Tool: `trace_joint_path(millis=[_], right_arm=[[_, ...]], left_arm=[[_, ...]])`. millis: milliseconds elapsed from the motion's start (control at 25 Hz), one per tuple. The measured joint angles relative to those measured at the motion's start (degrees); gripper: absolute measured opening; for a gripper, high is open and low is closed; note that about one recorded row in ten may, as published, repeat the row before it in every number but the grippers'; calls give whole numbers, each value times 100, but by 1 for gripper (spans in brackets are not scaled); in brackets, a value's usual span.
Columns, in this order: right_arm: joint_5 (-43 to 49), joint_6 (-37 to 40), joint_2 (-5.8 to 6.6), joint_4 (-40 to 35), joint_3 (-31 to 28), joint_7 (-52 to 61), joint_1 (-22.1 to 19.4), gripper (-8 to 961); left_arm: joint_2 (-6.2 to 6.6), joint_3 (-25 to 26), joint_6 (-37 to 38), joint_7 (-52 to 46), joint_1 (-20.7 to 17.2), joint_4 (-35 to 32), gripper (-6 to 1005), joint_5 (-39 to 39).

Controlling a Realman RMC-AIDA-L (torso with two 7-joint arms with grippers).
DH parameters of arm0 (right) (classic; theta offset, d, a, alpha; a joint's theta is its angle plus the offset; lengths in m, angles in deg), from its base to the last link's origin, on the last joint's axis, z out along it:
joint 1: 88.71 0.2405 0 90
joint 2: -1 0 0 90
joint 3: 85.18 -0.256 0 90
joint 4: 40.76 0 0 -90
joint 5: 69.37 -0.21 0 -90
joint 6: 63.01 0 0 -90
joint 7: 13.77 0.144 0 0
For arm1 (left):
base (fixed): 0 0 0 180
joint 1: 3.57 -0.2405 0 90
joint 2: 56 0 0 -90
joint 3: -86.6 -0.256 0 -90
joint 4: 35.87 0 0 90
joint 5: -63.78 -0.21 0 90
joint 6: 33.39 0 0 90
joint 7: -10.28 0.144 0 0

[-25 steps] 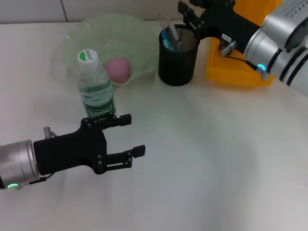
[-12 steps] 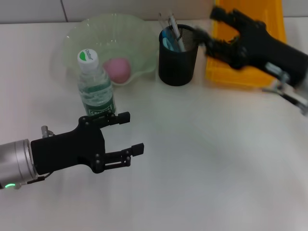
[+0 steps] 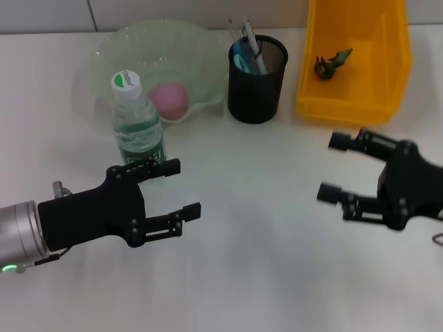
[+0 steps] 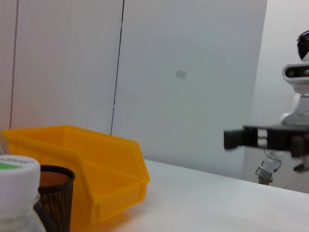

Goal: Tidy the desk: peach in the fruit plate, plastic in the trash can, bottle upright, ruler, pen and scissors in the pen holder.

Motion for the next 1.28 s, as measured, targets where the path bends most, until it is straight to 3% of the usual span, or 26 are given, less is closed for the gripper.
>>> trace_joint_path(millis=[240,960,1280], right_arm=[[293,-133,-122,2,-11,-66,-13,826],[366,-223,-120,131,9,-83,40,826],[500,-337,-128,286,25,-163,168,826]], left_arm=[[1,0,94,2,-36,-5,802,-3],[-31,1,569,542,-302,22,802,309],[-19,157,825,898,-470,389,802,346]])
